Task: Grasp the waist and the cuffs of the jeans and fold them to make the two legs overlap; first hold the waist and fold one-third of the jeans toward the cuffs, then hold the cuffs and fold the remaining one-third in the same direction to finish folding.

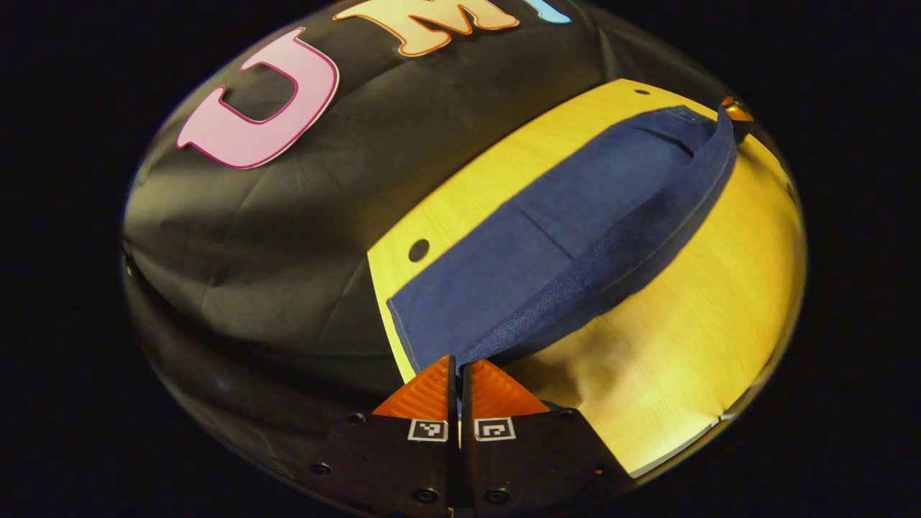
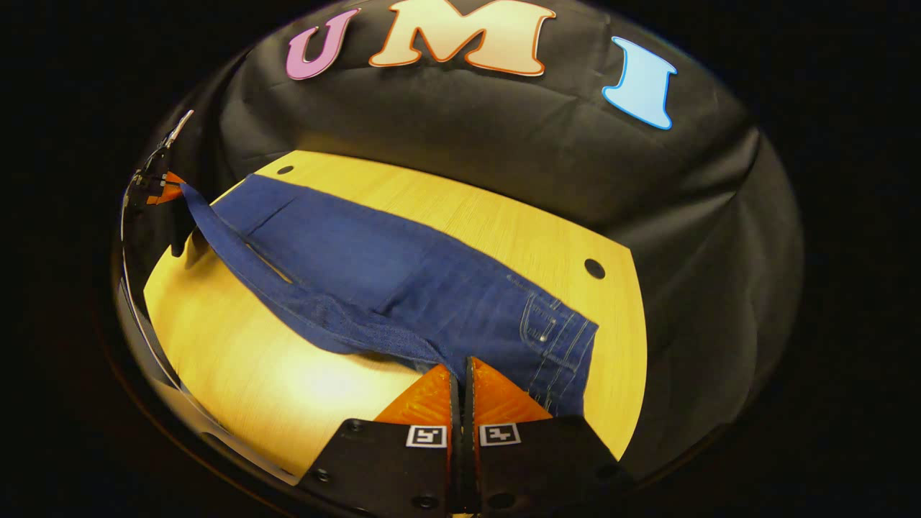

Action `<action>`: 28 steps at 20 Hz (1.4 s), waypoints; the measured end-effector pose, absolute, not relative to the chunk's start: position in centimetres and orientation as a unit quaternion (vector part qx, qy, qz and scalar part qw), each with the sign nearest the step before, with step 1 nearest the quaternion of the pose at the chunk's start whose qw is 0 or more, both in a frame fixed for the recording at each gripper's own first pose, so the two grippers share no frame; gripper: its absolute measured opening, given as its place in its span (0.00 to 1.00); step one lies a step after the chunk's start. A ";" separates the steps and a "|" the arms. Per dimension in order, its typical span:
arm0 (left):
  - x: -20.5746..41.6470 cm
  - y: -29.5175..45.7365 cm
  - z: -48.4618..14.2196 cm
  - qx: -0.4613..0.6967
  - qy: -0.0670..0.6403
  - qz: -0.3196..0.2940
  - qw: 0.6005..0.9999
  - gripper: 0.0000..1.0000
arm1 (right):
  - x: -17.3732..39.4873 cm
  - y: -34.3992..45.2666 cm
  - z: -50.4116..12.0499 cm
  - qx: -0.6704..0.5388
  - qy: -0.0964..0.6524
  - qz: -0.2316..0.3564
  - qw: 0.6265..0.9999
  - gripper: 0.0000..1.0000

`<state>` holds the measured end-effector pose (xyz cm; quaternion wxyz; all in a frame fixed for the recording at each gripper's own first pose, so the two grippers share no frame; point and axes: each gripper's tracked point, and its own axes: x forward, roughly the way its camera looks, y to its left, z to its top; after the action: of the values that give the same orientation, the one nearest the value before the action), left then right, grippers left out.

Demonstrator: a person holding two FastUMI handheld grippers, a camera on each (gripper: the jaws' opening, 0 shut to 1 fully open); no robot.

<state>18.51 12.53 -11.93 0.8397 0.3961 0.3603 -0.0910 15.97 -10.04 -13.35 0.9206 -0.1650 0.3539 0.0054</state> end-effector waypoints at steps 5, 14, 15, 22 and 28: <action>24.9 11.6 -14.3 0.348 0.350 -0.060 0.868 0.00 | 23.0 -11.1 -14.4 -0.127 0.347 -0.011 0.929 0.00; 32.6 11.4 -20.3 0.383 0.360 -0.037 0.850 0.00 | 31.5 -12.3 -23.0 -0.104 0.403 0.008 0.909 0.00; 33.1 11.6 -20.9 0.388 0.359 -0.031 0.848 0.00 | 31.5 -12.6 -23.6 -0.105 0.407 0.009 0.907 0.02; 32.5 11.7 -21.1 0.359 0.342 0.000 0.868 0.77 | 31.2 -13.3 -23.1 -0.082 0.409 0.011 0.909 0.09; 33.6 9.7 -20.6 0.176 0.295 -0.021 0.939 0.95 | 30.2 -15.3 -19.6 -0.036 0.363 -0.009 0.931 1.00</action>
<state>33.61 9.66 -20.57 0.9389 0.1763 0.2949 -0.0208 30.19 -15.29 -19.64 0.9312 -0.0360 0.3626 -0.0088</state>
